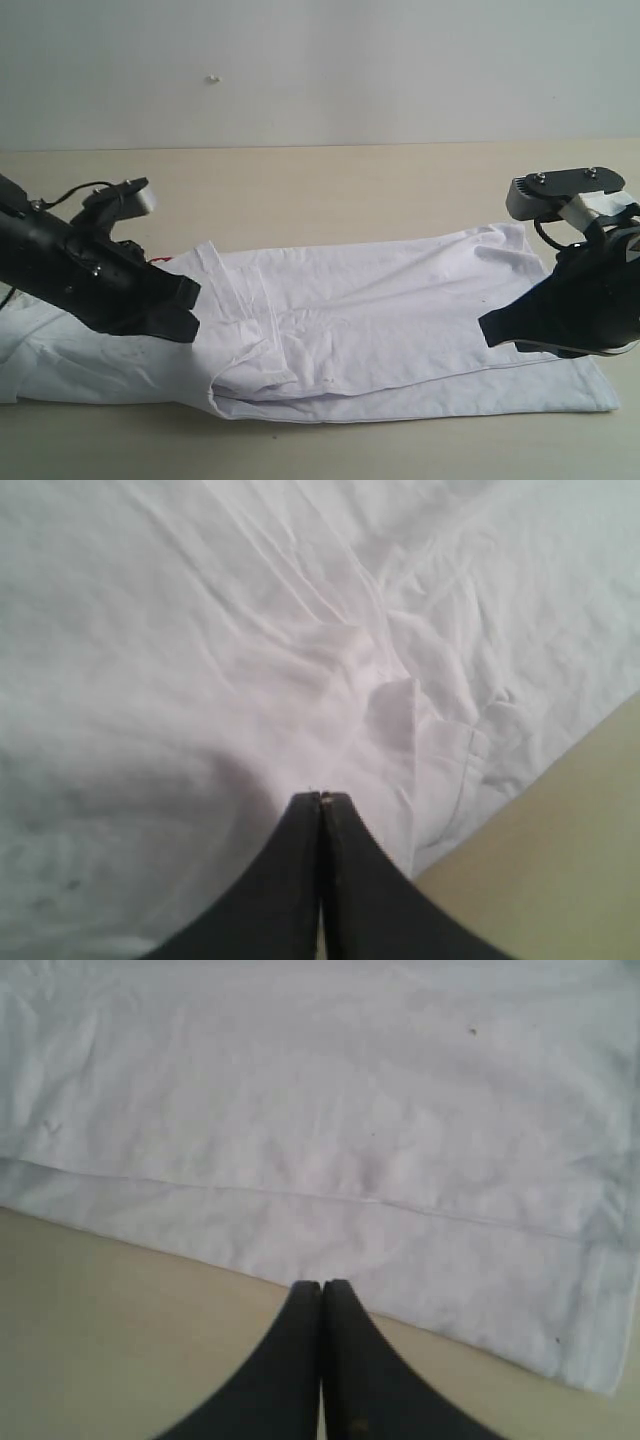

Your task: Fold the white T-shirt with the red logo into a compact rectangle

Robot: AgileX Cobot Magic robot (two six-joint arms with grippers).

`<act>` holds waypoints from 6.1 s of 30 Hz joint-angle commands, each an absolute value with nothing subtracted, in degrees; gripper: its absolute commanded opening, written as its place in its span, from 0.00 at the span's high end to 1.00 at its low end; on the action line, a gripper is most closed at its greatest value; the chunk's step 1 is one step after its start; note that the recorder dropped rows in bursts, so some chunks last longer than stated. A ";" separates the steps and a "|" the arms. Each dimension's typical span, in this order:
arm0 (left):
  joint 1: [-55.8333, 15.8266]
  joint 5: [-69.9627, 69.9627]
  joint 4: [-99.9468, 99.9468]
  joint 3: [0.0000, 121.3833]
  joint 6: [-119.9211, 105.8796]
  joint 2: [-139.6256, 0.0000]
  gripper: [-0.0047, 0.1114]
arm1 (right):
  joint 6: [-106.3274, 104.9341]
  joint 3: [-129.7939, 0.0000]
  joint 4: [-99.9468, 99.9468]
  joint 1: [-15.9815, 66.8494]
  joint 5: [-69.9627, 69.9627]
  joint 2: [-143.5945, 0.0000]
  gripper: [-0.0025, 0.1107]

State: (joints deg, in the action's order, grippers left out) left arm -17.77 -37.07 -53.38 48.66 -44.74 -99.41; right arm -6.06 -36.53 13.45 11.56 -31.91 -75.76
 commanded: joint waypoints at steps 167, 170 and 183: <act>-35.00 -42.62 -72.60 72.79 -42.69 -109.92 0.08 | -5.90 -36.36 13.27 11.25 -30.46 -66.45 0.98; -34.59 -44.30 -62.55 72.79 -38.86 -109.92 0.08 | -5.90 -36.36 13.26 11.25 -29.91 -66.81 0.98; -34.93 -47.76 -41.57 72.52 -35.51 -112.70 0.08 | -5.90 -36.36 23.95 11.25 -23.78 -78.11 0.93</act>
State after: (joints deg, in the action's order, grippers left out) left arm -34.82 -46.15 -44.78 72.41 -35.89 -111.01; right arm -5.83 -36.44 20.65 11.56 -25.31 -75.49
